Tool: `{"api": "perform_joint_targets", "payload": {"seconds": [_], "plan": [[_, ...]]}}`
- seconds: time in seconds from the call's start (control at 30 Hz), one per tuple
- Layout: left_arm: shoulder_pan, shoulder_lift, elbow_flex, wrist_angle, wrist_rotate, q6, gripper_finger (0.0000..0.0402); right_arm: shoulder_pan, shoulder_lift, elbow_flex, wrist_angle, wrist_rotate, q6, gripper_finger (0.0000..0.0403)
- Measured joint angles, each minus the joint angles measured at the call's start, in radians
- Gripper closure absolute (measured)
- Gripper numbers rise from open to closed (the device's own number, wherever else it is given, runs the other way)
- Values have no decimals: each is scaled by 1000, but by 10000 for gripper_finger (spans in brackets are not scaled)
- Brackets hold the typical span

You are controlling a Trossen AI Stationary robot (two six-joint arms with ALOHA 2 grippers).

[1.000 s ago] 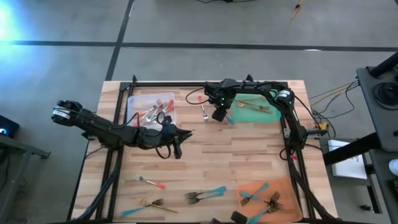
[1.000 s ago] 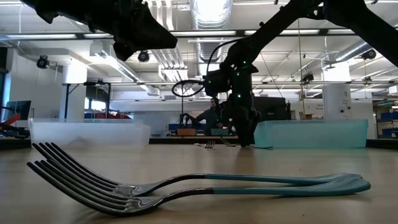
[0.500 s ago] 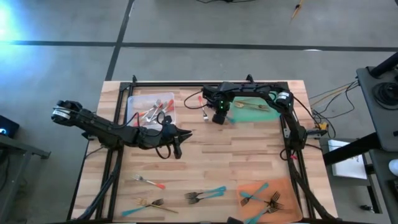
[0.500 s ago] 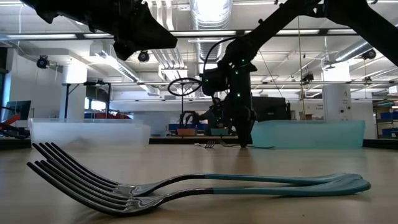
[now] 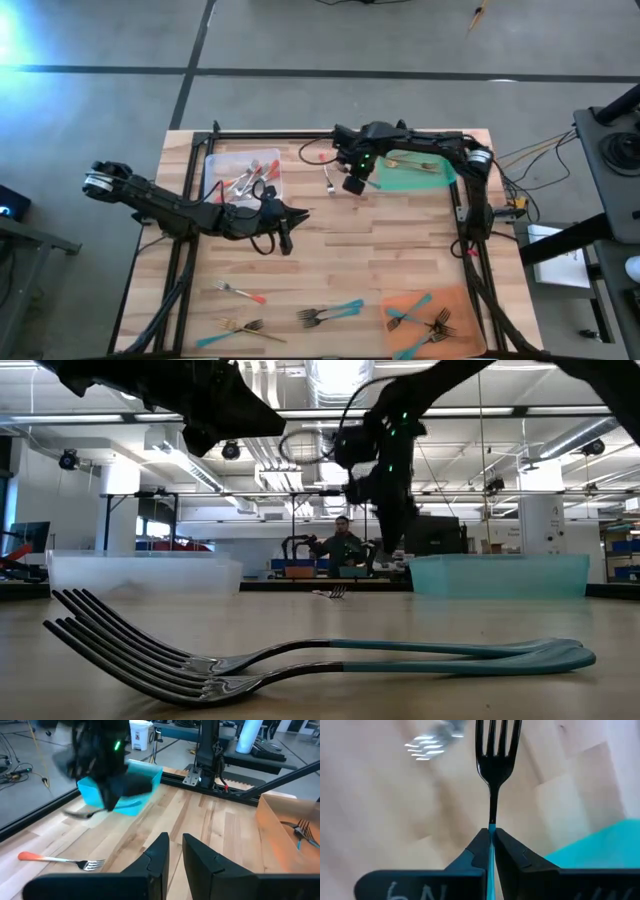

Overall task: Sort silverware by color (type)
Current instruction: Put the blue fork into the orange bin

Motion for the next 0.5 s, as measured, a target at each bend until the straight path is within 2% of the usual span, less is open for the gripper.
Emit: {"api": "perform_joint_targets", "payload": {"seconds": [0.17,0.23,0.37,0.5], "plan": [[0,0,1,-1,0,-16,365,52,-164,1,-155,-199,58,393],[0,0,1,0,0,-27,365,110,-227,-6,-202,-235,106,393],[0,0,1,0,-15,-34,365,309,-357,-39,-223,-244,243,393],[0,0,1,5,-60,-45,364,569,-447,-98,-168,-202,412,393]]}}
